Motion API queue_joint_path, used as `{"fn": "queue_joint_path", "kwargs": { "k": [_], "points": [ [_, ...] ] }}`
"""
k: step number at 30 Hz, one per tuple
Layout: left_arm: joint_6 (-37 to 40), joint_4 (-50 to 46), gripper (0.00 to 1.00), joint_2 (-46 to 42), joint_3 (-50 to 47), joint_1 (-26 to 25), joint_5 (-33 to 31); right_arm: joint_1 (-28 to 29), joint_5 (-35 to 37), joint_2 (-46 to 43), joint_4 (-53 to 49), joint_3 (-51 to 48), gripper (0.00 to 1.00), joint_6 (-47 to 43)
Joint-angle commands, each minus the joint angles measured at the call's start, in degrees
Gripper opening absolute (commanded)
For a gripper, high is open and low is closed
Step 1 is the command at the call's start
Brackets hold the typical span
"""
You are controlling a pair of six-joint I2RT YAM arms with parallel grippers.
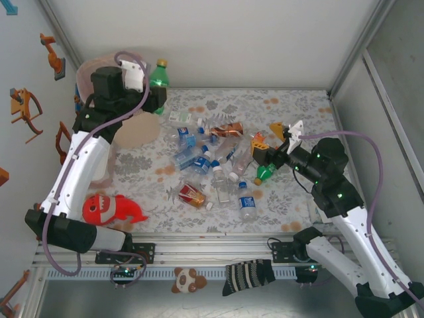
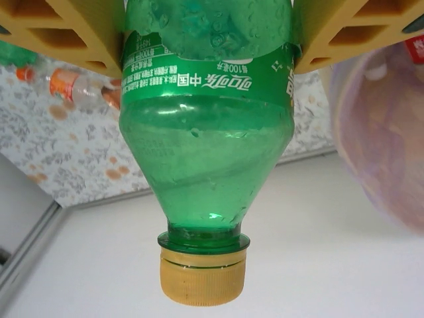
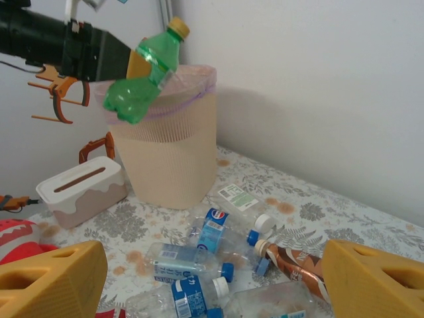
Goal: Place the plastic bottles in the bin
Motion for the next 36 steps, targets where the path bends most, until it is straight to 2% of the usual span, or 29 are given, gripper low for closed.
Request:
{"fn": "queue_joint_path", "kwargs": {
  "k": [1,15,20,28,33,36],
  "points": [
    [1.8,-0.21,0.58,2.06,4.87,1.4,-1.7,0.23,0.57,-0.69,2.07,-0.29,0.83,-0.43],
    [0.08,-8.05,0.53,16.06,23.92,12.13,-5.02,0.23,1.1,-0.6,1.32,0.72,0.83,-1.29],
    [-2.38,-12.79,0.53,22.2,28.82,14.91,-2.49,0.23,1.22,-0.56,1.02,1.16,0.83,-1.5],
    [-5.02,-13.44,0.53,28.33,27.96,16.26,-1.47,0.23,1.2,-0.51,0.37,1.61,0.83,-1.87],
    [-7.6,-14.66,0.6,31.79,28.67,16.44,-0.13,0.23,1.36,-0.78,0.05,1.69,0.83,-1.9],
    [-10.64,-15.25,0.61,33.81,28.67,16.53,-0.72,0.23,1.54,-0.87,-0.16,1.6,0.83,-1.94]
  ]
}}
